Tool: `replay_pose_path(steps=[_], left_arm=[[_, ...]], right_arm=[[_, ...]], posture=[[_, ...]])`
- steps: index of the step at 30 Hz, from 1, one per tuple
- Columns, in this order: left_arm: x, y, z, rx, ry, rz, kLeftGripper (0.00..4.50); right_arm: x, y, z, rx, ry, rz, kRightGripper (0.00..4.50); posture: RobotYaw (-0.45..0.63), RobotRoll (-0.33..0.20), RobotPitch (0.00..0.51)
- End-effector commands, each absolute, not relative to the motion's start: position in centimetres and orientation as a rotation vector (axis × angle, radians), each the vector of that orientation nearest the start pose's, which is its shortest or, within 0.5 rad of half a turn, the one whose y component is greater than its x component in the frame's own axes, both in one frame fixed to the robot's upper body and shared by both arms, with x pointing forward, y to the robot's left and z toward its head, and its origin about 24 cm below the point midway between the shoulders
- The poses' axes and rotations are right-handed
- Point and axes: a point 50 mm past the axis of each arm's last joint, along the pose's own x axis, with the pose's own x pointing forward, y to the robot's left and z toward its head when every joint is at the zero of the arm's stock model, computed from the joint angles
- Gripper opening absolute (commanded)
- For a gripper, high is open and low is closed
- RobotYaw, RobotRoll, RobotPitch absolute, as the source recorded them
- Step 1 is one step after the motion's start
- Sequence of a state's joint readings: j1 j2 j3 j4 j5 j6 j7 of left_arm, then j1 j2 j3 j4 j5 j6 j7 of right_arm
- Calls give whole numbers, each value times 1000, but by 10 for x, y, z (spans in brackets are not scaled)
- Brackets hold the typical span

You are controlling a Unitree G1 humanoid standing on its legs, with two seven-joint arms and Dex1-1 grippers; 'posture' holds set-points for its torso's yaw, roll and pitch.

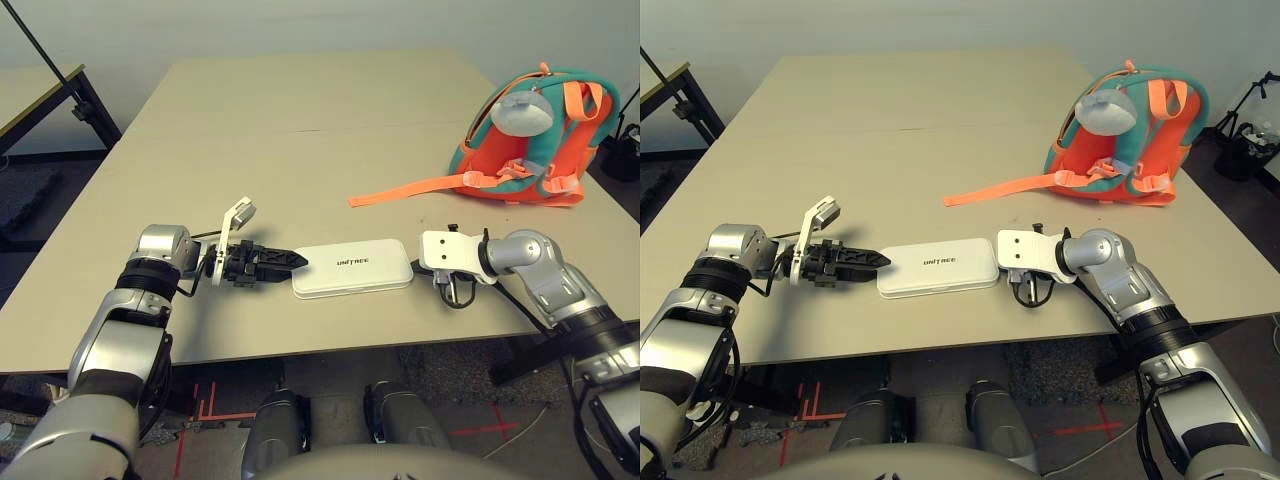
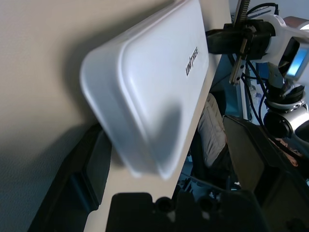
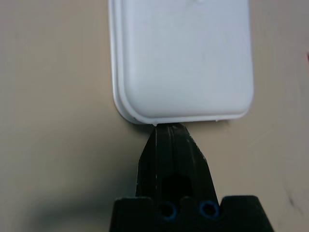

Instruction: Put the pencil case into the backpack and zip it.

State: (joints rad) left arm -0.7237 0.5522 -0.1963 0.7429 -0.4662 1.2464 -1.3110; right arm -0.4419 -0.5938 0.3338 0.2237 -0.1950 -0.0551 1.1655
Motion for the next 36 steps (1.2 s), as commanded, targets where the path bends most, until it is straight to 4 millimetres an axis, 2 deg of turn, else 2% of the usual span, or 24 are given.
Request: replay_pose_path(steps=[1,15,18,22,25,26,34,35,36], left_arm=[[292,196,52,-716,1174,-972,4500],[295,195,56,-648,1088,-1050,4500],[296,196,56,-657,1082,-1036,3914],[299,197,59,-668,1062,-1031,2389],[302,199,61,-670,1032,-1020,1549],[303,199,62,-675,1023,-1017,1435],[315,201,78,-714,896,-1014,1430],[317,201,81,-719,871,-1014,1430],[320,202,85,-722,848,-1013,1430]], right_arm=[[288,-144,78,-905,279,1394,28],[291,-152,75,-917,292,1362,28],[290,-153,74,-916,295,1361,0],[290,-156,74,-915,300,1351,0],[292,-160,75,-915,305,1331,0],[292,-161,75,-913,306,1323,0],[299,-183,81,-827,320,1185,0],[300,-186,84,-807,317,1154,410],[301,-190,86,-788,309,1125,616]], posture=[[-172,0,13],[-175,0,12],[-176,0,13],[-174,0,13],[-173,0,14],[-173,0,14],[-170,0,16],[-171,0,17],[-170,0,18]])
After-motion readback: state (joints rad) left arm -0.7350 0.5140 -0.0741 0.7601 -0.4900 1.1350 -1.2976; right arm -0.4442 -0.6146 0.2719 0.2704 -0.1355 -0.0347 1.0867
